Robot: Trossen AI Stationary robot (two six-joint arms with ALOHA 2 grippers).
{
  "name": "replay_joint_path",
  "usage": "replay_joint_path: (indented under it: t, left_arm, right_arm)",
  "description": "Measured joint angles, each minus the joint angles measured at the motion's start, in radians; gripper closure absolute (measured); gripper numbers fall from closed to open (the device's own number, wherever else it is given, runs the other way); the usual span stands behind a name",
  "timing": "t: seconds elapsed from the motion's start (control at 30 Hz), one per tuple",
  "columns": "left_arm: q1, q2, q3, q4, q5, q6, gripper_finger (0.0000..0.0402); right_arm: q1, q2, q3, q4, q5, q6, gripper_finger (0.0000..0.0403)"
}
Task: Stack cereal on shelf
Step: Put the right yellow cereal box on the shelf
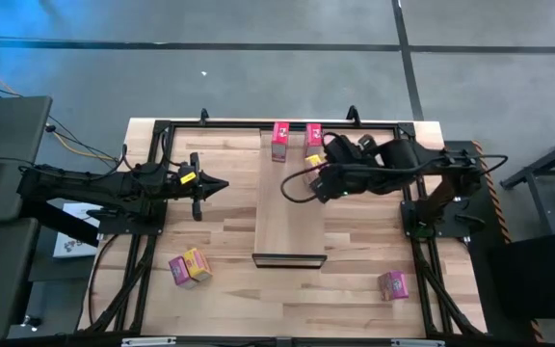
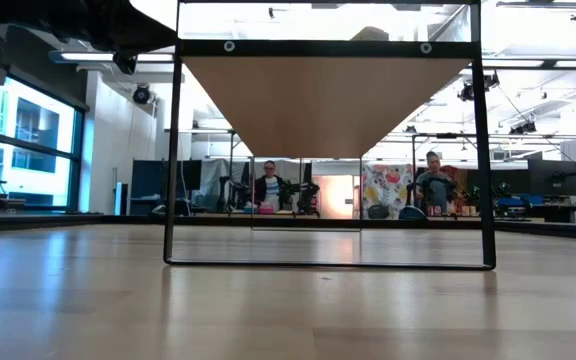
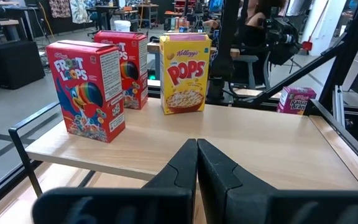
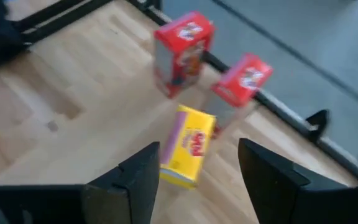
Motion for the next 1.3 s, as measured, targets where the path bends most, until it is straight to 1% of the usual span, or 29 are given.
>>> replay_joint_path:
  t: [0.07,0.17,0.23,0.37,0.43,0.5,0.63,0.7,0.83,0.93,1.07,1.3]
  left_arm:
    - [0.0,0.0,0.0,0.0,0.0,-0.001,0.0398]
    - [0.0,0.0,0.0,0.0,0.0,-0.002,0.0398]
    - [0.0,0.0,0.0,0.0,0.0,-0.002,0.0398]
    - [0.0,0.0,0.0,0.0,0.0,-0.002,0.0398]
    - [0.0,0.0,0.0,0.0,0.0,-0.001,0.0398]
    - [0.0,0.0,0.0,0.0,0.0,-0.001,0.0398]
    - [0.0,0.0,0.0,0.001,0.0,-0.001,0.0398]
    - [0.0,0.0,0.0,0.002,0.0,-0.001,0.0398]
    - [0.0,0.0,0.0,0.002,0.0,0.0,0.0398]
    - [0.0,0.0,0.0,0.003,0.0,0.0,0.0398]
    - [0.0,0.0,0.0,0.003,0.0,0.001,0.0398]
    - [0.0,0.0,0.0,0.004,0.0,0.001,0.0398]
  right_arm:
    - [0.01,-0.047,-0.081,0.0,0.041,0.023,0.021]
    - [0.022,-0.151,-0.263,-0.002,0.039,0.098,0.0219]
    - [0.037,-0.239,-0.393,-0.002,0.04,0.183,0.0226]
    - [0.083,-0.418,-0.657,0.002,0.091,0.412,0.0252]
    - [0.11,-0.497,-0.797,0.065,0.131,0.512,0.0274]
    - [0.136,-0.562,-0.94,0.197,0.168,0.545,0.0302]
    - [0.149,-0.638,-1.19,0.541,0.214,0.486,0.0372]
    - [0.149,-0.652,-1.29,0.719,0.257,0.446,0.0395]
    - [0.148,-0.651,-1.454,1.108,0.307,0.298,0.0387]
    - [0.138,-0.648,-1.547,1.348,0.31,0.194,0.0398]
    - [0.118,-0.648,-1.606,1.555,0.309,0.111,0.04]
    - [0.085,-0.637,-1.614,1.712,0.294,0.004,0.0402]
